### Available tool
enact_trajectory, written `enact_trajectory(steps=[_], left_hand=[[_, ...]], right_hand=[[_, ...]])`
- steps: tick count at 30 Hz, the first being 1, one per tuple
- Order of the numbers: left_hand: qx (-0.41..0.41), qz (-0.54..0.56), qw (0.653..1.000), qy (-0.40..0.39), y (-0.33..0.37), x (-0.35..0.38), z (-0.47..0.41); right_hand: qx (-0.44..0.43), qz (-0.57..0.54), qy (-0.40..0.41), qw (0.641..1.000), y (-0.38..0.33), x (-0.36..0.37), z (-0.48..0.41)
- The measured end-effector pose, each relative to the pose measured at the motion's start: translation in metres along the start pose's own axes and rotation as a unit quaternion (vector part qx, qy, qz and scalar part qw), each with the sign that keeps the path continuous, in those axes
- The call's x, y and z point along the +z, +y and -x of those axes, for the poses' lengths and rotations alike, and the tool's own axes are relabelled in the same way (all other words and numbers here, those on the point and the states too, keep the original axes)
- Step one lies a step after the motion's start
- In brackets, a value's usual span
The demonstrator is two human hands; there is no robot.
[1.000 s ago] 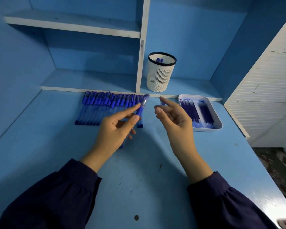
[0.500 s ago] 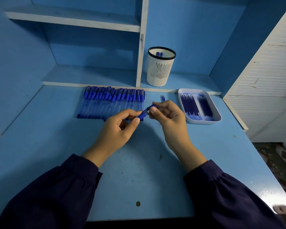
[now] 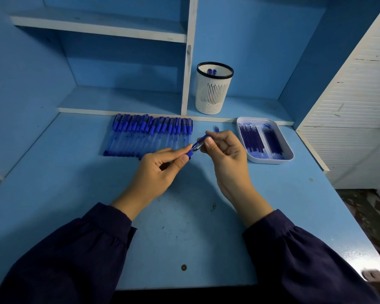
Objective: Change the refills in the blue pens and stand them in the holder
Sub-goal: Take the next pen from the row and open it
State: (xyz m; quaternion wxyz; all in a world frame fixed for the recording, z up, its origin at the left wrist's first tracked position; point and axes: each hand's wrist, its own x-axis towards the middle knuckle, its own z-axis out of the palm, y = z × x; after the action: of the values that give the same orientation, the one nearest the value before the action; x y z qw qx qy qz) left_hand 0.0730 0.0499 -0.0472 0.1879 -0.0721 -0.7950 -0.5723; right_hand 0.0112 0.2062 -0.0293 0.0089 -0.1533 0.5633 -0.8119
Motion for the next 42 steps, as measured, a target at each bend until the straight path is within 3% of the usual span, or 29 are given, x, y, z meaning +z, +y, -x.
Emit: enact_trajectory(steps=[9, 14, 18, 21, 24, 29, 38, 42], left_hand=[[-0.01, -0.006, 0.997, 0.075, -0.001, 0.001, -0.003], [0.005, -0.024, 0.995, 0.1, -0.003, -0.001, -0.003], [0.059, -0.08, 0.986, 0.132, -0.006, -0.006, -0.006], [0.082, -0.114, 0.981, 0.134, -0.008, -0.01, -0.008], [0.086, -0.136, 0.979, 0.127, -0.011, -0.011, -0.008], [0.115, -0.176, 0.974, 0.088, -0.012, -0.008, -0.007], [0.121, -0.165, 0.977, 0.067, -0.018, -0.007, -0.006], [0.121, -0.166, 0.976, 0.071, -0.017, -0.007, -0.005]], right_hand=[[0.039, -0.056, 0.022, 0.997, -0.014, -0.011, -0.011], [0.078, 0.18, -0.022, 0.98, -0.007, -0.019, -0.01], [0.045, 0.398, -0.069, 0.914, 0.005, -0.016, -0.004], [0.003, 0.46, -0.076, 0.885, 0.009, -0.017, -0.002], [0.002, 0.429, -0.046, 0.902, 0.006, -0.017, -0.004], [0.06, 0.257, -0.062, 0.963, -0.008, -0.008, -0.002], [-0.041, 0.279, -0.116, 0.952, -0.007, -0.008, 0.003], [-0.009, 0.266, -0.11, 0.958, -0.01, -0.008, 0.002]])
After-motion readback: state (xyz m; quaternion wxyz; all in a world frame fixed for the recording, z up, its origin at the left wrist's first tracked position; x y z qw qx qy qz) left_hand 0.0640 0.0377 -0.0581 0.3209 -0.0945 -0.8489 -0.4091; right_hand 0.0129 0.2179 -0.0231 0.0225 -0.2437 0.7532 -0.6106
